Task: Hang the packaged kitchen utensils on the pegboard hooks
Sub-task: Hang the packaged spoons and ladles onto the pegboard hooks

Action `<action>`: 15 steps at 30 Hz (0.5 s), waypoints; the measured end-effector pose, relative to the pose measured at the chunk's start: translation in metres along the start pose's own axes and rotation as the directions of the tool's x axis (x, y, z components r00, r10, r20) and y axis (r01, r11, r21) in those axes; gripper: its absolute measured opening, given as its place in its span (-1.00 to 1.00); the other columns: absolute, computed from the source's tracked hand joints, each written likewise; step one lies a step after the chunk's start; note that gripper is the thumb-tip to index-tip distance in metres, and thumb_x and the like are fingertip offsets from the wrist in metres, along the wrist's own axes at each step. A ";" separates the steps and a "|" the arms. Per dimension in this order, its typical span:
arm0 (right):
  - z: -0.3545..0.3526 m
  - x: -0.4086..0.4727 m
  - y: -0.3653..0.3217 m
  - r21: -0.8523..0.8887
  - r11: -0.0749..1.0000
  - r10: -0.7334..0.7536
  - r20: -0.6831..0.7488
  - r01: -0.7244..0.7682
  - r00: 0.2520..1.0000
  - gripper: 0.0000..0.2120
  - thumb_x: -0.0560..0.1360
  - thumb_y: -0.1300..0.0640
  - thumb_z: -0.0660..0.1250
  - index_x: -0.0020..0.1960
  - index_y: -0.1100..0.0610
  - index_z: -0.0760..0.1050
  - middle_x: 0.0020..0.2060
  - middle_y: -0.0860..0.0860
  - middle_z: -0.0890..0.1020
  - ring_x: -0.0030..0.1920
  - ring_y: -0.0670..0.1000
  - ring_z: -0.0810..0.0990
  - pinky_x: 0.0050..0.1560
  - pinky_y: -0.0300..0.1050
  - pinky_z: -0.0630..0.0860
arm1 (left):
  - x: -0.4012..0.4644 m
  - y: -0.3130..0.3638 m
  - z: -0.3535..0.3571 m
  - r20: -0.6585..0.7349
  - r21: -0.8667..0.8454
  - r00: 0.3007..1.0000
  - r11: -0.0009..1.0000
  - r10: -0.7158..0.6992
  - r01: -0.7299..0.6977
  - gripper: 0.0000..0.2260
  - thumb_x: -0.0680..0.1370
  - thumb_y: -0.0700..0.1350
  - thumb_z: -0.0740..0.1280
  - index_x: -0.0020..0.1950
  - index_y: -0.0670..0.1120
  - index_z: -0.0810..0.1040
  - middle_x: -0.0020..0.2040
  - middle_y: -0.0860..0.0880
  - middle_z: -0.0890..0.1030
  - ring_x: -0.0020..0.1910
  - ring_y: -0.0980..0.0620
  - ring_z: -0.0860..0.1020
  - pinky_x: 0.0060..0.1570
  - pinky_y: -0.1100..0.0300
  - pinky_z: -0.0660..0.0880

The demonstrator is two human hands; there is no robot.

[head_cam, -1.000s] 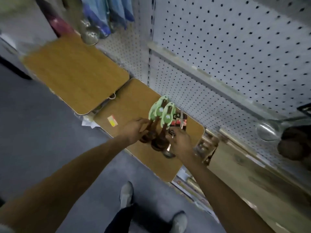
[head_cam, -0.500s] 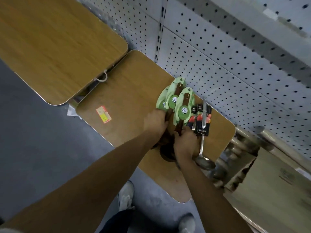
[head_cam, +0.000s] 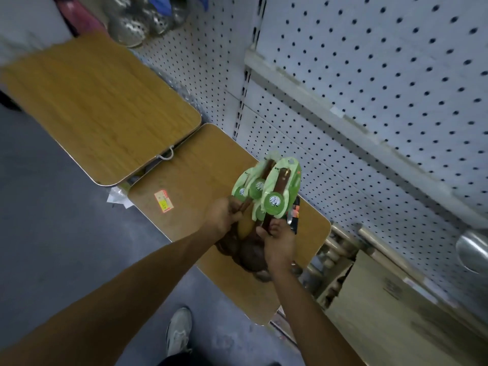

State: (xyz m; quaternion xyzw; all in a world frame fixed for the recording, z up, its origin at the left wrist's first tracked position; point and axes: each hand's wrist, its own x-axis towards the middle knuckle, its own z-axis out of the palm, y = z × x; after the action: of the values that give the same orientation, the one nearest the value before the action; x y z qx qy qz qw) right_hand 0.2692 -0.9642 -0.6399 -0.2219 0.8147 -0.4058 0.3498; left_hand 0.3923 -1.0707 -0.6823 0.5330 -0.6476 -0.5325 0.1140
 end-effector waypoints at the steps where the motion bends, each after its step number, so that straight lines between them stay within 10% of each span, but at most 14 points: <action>1: -0.008 -0.005 -0.007 0.034 0.999 -0.031 0.007 0.031 1.000 -0.68 0.36 0.39 0.50 -0.21 0.05 0.44 -0.27 -0.09 0.56 -0.20 -0.10 0.55 -0.08 -0.28 0.51 | -0.013 0.008 -0.008 -0.014 -0.035 0.999 0.999 0.031 -0.031 -0.81 0.47 -0.32 0.43 0.04 -0.12 0.66 -0.12 0.01 0.64 -0.19 0.11 0.56 -0.12 0.19 0.43; 6: -0.063 -0.045 -0.038 0.211 0.972 -0.112 0.007 0.108 0.994 -0.53 0.28 0.45 0.54 0.04 0.07 0.49 -0.26 0.08 0.61 -0.17 0.06 0.60 -0.10 -0.11 0.56 | -0.090 0.059 -0.032 -0.056 -0.107 0.986 0.980 0.160 -0.165 -0.71 0.51 -0.28 0.45 0.18 0.00 0.61 -0.05 0.00 0.61 -0.22 0.12 0.57 -0.34 0.38 0.45; 15: -0.183 -0.146 -0.059 0.337 0.908 -0.270 0.011 0.251 0.963 -0.69 0.42 0.35 0.48 -0.03 -0.02 0.57 -0.29 -0.08 0.65 -0.16 -0.10 0.63 -0.05 -0.28 0.51 | -0.220 0.157 -0.012 -0.038 -0.182 0.956 0.938 0.292 -0.294 -0.87 0.52 -0.07 0.48 0.05 0.04 0.62 -0.06 0.07 0.66 -0.04 0.06 0.63 0.02 0.02 0.57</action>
State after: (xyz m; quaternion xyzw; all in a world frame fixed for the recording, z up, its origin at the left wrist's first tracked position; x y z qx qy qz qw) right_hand 0.2331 -0.8110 -0.4571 -0.2777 0.6874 -0.5738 0.3480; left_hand 0.4010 -0.9200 -0.4580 0.4208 -0.6665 -0.5648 0.2446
